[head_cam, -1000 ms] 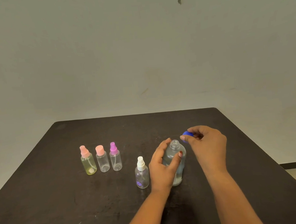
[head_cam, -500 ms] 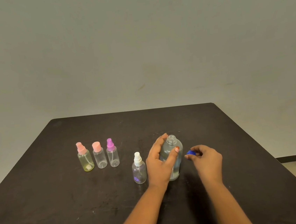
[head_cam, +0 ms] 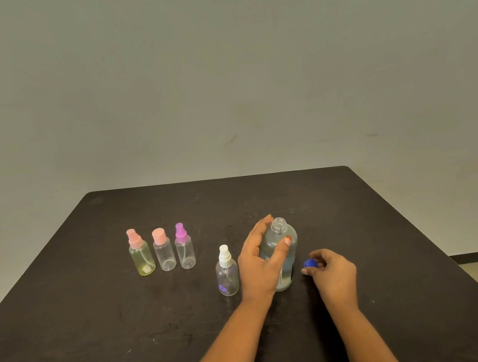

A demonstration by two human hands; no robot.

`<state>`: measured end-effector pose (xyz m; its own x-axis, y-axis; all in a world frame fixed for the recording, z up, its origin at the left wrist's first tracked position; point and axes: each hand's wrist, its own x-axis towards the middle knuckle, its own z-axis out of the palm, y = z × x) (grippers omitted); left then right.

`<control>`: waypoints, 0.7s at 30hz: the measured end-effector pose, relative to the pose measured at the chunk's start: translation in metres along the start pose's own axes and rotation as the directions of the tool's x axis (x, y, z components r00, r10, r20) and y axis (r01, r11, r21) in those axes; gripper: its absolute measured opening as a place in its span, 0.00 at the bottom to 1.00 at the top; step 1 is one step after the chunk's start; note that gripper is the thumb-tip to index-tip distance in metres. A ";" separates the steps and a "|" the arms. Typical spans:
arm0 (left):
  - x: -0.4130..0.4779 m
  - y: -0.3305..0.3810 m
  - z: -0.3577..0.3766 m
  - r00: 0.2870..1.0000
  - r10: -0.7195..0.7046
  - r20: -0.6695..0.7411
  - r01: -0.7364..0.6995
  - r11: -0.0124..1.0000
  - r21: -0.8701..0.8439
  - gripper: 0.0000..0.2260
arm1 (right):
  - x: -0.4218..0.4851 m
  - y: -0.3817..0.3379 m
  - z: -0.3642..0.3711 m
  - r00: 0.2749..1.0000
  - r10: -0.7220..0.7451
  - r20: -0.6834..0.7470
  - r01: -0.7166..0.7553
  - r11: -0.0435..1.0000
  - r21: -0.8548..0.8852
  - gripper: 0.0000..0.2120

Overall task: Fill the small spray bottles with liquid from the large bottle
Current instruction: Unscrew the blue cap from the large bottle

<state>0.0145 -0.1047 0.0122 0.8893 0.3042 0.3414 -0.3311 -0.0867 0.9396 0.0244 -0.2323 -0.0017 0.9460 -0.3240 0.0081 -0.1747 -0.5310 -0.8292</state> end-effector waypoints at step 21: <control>0.014 0.062 -0.047 0.993 0.120 -0.007 -0.120 0.986 -0.113 0.15 | -0.038 -0.101 -0.004 0.774 -0.536 -0.338 0.578 0.815 0.031 0.12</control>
<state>-0.0090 -0.0610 0.0743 0.8411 0.2979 0.4514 -0.4687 -0.0150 0.8832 0.0049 -0.1698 0.0839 0.7333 -0.2310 0.6395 0.4130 -0.5959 -0.6888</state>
